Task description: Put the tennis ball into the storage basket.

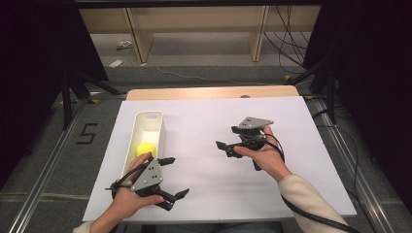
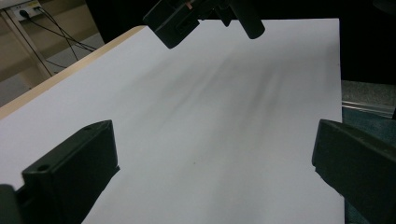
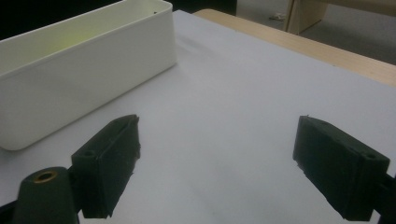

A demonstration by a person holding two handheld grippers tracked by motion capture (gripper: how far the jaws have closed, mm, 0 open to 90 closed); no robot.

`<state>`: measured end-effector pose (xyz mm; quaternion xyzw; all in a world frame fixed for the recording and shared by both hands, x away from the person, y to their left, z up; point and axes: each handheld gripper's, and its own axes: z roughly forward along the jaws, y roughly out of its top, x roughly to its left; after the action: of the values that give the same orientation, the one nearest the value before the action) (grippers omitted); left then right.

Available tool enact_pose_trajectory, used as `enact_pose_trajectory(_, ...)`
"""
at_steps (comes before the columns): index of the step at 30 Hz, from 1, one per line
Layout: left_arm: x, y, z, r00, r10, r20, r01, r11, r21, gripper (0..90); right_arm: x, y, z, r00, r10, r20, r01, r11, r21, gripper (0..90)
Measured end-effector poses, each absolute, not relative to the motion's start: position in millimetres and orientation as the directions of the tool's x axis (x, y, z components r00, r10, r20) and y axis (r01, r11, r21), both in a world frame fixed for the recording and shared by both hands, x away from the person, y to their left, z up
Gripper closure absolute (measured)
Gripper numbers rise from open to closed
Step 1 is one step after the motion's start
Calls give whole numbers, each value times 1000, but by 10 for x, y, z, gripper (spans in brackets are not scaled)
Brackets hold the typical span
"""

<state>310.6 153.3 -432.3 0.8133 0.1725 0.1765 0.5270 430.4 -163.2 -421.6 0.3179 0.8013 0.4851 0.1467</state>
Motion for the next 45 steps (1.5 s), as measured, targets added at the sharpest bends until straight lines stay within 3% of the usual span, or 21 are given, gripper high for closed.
enact_pose_trajectory(45,3114,1543,-4328,872,479,98,106,-381,918,0,3743,-2508,-4312,-669,737,93,416,268,869,159)
